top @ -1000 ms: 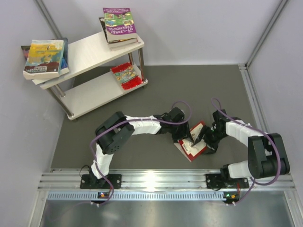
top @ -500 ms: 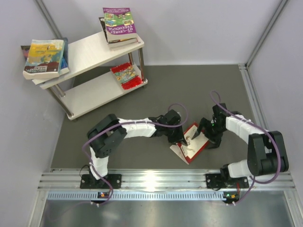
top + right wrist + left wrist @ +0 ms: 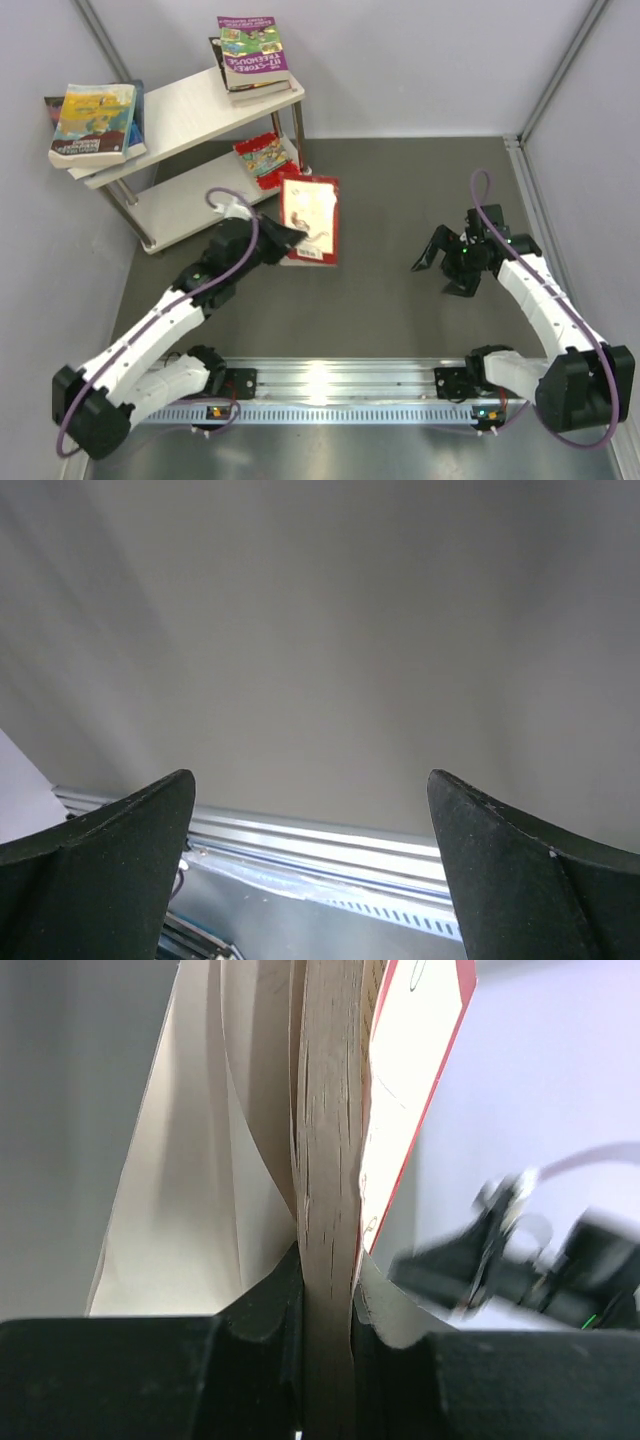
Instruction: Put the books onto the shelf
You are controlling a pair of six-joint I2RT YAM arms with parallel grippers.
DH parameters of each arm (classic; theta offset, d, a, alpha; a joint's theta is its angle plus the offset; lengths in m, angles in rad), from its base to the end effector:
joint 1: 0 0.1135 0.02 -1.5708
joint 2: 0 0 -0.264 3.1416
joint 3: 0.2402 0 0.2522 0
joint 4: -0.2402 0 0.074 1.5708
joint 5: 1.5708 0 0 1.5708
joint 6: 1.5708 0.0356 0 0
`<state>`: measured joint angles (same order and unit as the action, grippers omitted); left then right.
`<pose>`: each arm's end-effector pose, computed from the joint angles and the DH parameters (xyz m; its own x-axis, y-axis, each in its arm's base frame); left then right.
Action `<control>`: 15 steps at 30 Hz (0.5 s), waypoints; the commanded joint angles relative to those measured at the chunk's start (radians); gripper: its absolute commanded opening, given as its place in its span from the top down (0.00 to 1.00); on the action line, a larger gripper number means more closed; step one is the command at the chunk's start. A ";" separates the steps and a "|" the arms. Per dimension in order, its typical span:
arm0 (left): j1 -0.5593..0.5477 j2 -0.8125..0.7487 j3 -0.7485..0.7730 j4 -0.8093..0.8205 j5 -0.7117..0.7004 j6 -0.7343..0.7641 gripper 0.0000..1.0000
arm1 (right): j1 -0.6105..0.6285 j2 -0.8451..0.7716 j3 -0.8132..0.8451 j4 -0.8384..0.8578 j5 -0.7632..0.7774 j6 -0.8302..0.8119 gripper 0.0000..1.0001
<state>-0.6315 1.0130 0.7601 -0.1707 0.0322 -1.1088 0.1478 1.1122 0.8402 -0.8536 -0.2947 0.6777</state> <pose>0.1869 -0.1381 0.2892 -0.6973 -0.5985 -0.3945 -0.0234 0.5691 -0.8219 0.1980 0.0399 0.2447 -0.8613 0.4784 -0.1711 0.3536 0.8063 0.4742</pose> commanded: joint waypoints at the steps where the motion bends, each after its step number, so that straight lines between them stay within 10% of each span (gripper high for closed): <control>1: 0.117 -0.135 -0.047 0.120 -0.129 0.016 1.00 | 0.003 -0.048 0.017 -0.044 -0.026 0.019 0.00; 15: 0.450 0.127 0.086 0.375 0.072 0.001 1.00 | 0.003 -0.144 -0.047 -0.051 -0.066 0.037 0.00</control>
<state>-0.2184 1.1183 0.7582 -0.0204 0.0605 -1.0786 0.1478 1.0103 0.8082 -0.8913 -0.3420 0.7040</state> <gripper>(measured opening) 0.212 0.996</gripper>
